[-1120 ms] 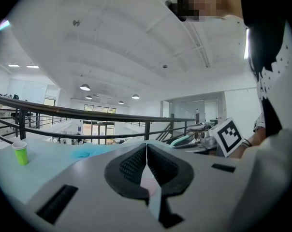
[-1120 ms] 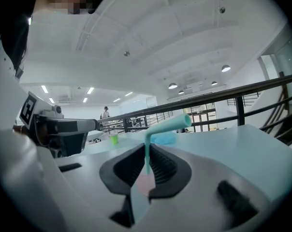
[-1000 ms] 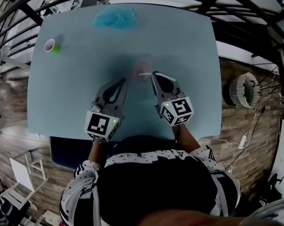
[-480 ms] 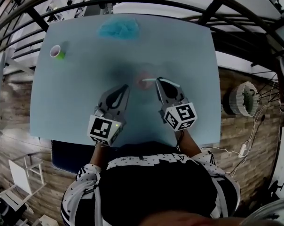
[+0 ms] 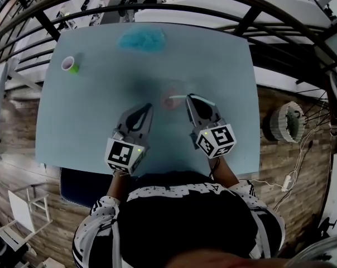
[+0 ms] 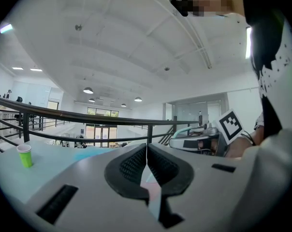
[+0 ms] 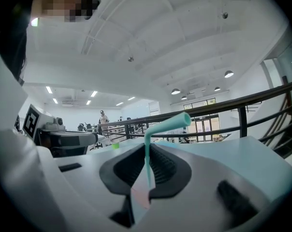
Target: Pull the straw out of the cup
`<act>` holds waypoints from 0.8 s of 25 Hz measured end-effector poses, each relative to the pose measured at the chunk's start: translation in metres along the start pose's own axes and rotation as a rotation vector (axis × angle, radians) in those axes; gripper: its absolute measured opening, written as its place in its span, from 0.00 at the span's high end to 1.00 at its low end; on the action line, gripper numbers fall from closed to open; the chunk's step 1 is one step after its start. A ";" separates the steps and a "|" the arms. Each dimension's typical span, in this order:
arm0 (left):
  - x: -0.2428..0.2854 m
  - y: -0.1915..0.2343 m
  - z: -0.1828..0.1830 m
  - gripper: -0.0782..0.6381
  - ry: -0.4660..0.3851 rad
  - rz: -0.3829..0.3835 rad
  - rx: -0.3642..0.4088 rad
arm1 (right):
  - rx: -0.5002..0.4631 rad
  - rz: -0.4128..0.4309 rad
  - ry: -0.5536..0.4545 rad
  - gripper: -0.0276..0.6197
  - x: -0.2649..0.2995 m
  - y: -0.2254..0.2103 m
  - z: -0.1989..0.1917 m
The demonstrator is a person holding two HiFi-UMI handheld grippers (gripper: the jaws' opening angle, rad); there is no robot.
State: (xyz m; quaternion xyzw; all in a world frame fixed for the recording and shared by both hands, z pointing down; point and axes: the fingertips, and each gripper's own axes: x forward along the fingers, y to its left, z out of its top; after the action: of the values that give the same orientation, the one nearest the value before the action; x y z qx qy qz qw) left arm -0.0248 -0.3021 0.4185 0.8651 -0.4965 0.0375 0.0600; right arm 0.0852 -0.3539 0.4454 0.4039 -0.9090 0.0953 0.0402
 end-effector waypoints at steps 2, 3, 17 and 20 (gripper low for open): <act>-0.002 -0.002 0.000 0.87 -0.002 -0.003 0.004 | -0.002 0.003 -0.007 0.89 -0.003 0.003 0.003; -0.003 -0.003 0.001 0.87 -0.003 -0.005 0.005 | -0.004 0.002 -0.008 0.89 -0.004 0.004 0.004; -0.009 -0.013 0.008 0.87 -0.026 -0.036 0.011 | -0.018 -0.003 -0.078 0.89 -0.022 0.013 0.032; -0.014 -0.017 0.008 0.87 -0.025 -0.046 0.012 | -0.014 -0.007 -0.094 0.89 -0.029 0.018 0.037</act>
State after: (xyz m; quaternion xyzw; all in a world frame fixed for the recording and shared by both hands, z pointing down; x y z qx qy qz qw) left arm -0.0170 -0.2826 0.4074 0.8771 -0.4769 0.0284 0.0494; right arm 0.0917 -0.3282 0.4026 0.4110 -0.9090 0.0698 0.0006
